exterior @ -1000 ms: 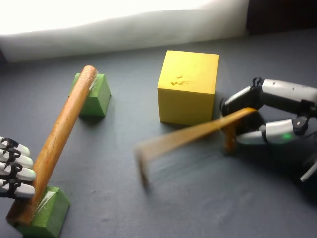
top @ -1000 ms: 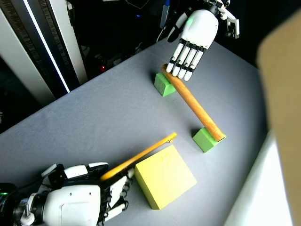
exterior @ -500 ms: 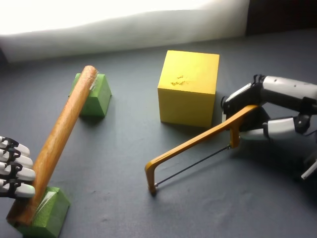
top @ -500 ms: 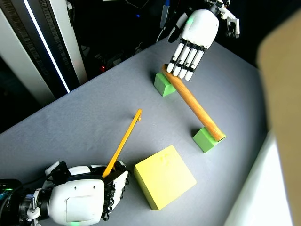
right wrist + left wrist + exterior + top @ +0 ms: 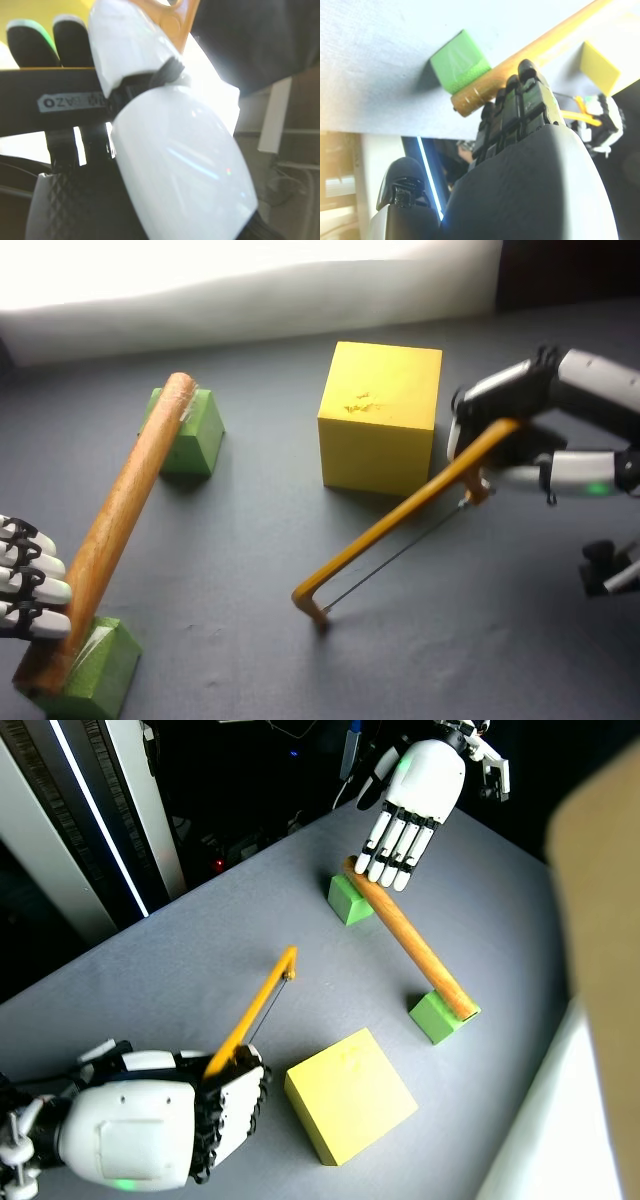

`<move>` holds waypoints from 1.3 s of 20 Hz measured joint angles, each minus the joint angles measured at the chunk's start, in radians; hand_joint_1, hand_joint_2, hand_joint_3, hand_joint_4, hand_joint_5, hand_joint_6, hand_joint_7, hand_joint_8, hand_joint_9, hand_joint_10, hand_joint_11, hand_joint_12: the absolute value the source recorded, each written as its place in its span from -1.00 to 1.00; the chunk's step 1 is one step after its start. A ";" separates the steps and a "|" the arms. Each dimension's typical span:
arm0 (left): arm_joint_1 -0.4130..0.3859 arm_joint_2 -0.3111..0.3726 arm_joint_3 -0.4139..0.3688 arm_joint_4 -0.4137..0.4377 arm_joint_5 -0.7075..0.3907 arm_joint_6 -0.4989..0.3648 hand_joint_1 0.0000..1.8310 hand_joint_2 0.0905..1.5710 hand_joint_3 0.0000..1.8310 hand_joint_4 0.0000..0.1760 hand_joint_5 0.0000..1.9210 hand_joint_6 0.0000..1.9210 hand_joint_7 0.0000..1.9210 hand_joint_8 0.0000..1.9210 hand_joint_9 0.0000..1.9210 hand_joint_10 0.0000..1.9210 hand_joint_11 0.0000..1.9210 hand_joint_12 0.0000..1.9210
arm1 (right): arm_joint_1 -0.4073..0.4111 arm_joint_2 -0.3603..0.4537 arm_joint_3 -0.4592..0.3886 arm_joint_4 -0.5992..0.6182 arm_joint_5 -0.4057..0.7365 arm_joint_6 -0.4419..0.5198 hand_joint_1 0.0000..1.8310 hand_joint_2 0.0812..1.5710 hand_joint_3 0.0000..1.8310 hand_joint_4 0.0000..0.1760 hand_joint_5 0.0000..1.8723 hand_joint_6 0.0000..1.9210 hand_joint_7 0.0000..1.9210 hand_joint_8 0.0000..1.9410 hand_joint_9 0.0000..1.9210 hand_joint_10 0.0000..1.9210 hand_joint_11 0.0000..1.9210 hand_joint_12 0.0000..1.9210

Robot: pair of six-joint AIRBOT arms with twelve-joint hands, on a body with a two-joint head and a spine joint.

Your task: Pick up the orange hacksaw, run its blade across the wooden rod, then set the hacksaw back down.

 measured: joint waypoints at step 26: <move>-0.012 0.000 0.000 0.002 0.001 0.000 -0.88 0.51 -1.00 -1.00 -0.97 -1.00 -0.96 -0.99 -0.95 -0.99 -1.00 -0.78 | 0.032 -0.098 -0.266 0.599 0.635 -0.428 0.50 0.43 -1.00 -1.00 -0.12 -0.02 -0.07 0.21 -0.05 0.37 -0.08 0.38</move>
